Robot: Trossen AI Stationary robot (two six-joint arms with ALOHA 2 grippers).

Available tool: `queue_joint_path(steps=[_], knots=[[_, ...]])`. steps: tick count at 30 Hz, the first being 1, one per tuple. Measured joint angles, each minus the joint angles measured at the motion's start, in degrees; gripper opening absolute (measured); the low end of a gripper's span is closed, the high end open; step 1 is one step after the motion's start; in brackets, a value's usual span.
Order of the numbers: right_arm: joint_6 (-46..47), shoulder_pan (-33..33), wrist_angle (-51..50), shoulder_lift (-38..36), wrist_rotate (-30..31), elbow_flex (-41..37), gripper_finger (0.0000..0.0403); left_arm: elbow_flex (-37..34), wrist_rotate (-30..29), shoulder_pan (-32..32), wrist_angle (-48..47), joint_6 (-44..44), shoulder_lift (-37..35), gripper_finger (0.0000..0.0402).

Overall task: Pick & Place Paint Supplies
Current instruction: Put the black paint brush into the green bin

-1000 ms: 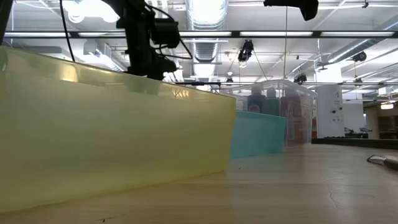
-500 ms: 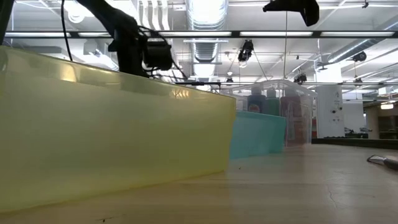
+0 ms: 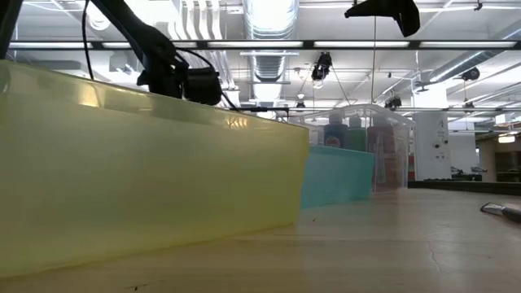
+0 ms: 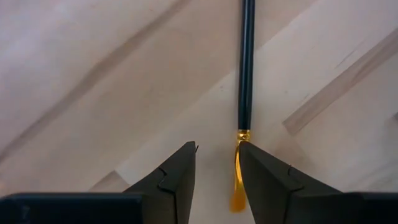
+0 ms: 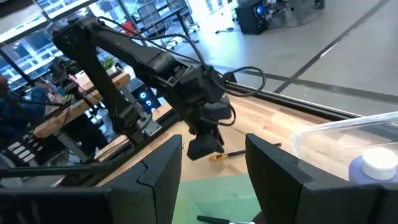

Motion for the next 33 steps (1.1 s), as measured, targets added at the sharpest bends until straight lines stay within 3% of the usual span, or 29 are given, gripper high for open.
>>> queue_joint_path(steps=[18, 33], knots=[[-0.05, -0.52, -0.20, -0.02, 0.19, 0.00, 0.0171, 1.84, 1.51, -1.87, -0.41, -1.90, 3.27, 0.0132], [-0.68, -0.59, -0.28, -0.04, -0.06, 0.00, 0.0171, 9.92, 1.72, -3.47, -3.36, -2.12, 3.48, 0.0131]])
